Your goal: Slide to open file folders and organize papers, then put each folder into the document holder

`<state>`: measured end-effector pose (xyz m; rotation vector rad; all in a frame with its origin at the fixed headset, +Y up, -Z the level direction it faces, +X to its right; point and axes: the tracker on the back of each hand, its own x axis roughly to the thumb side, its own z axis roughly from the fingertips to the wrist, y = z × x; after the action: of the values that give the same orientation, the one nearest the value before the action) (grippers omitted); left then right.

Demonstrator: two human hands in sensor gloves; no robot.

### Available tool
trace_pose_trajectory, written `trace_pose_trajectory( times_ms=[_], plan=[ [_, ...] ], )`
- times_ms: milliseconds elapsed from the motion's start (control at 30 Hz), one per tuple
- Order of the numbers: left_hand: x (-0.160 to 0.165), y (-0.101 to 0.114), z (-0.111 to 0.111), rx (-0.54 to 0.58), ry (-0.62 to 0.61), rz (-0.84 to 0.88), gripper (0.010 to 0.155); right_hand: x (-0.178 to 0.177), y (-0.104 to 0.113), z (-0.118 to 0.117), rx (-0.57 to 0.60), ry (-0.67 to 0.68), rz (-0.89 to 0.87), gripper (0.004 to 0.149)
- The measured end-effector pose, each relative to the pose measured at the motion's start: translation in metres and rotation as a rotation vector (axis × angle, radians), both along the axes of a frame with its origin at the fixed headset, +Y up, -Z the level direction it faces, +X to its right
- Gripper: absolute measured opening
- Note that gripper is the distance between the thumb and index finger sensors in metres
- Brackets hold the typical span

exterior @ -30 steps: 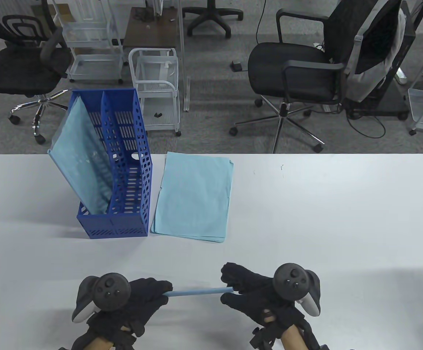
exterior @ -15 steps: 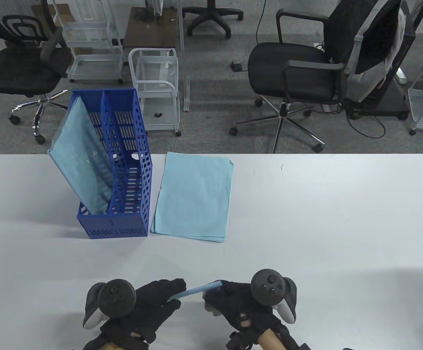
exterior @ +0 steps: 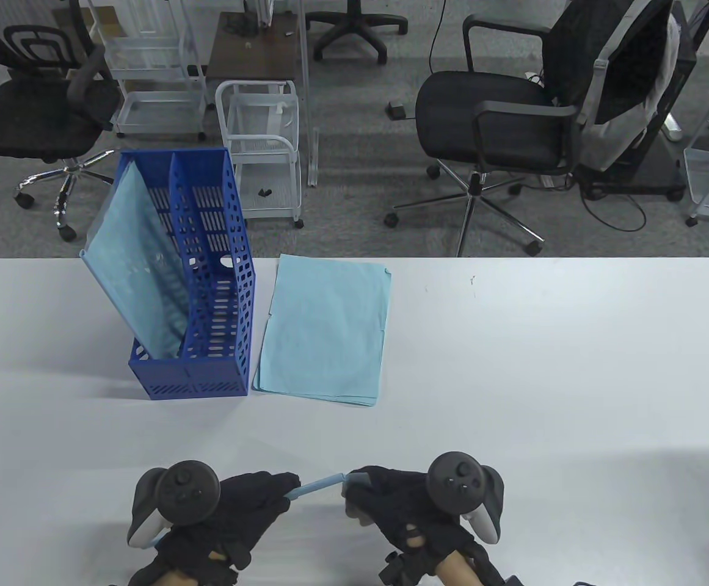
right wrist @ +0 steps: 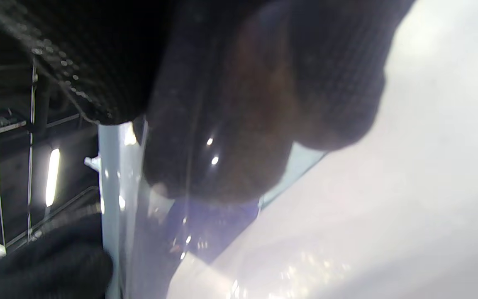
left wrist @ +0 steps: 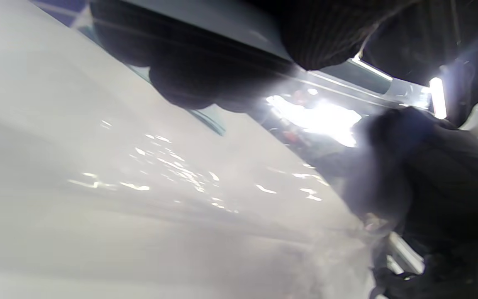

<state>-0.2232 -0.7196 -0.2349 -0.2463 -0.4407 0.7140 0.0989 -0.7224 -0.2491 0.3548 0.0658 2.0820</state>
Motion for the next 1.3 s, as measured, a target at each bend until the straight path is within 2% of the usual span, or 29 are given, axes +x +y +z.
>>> trace_pose_trajectory(
  times_ms=[500, 633, 733, 833, 933, 1067, 1300],
  plan=[
    [-0.064, -0.001, -0.024, -0.212, 0.07, -0.076, 0.046, 0.084, 0.015, -0.011, 0.028, -0.247, -0.167, 0.04],
    [-0.095, -0.006, -0.032, -0.269, 0.177, -0.1, 0.046, 0.109, 0.017, -0.012, -0.005, -0.313, -0.143, 0.04],
    [-0.122, -0.017, -0.036, -0.355, 0.291, -0.039, 0.047, 0.13, 0.016, -0.011, -0.039, -0.375, -0.171, 0.04],
    [-0.135, -0.028, -0.037, -0.459, 0.383, 0.002, 0.049, 0.135, 0.011, -0.012, -0.07, -0.353, -0.152, 0.041],
    [-0.134, -0.038, -0.038, -0.53, 0.442, -0.069, 0.051, 0.127, 0.008, -0.015, -0.083, -0.318, -0.118, 0.041],
    [-0.127, -0.043, -0.041, -0.501, 0.517, -0.257, 0.053, 0.116, 0.008, -0.015, -0.077, -0.28, -0.067, 0.041],
    [-0.116, -0.046, -0.047, -0.42, 0.563, -0.394, 0.053, 0.109, 0.006, -0.016, -0.084, -0.251, -0.03, 0.041]
  ],
)
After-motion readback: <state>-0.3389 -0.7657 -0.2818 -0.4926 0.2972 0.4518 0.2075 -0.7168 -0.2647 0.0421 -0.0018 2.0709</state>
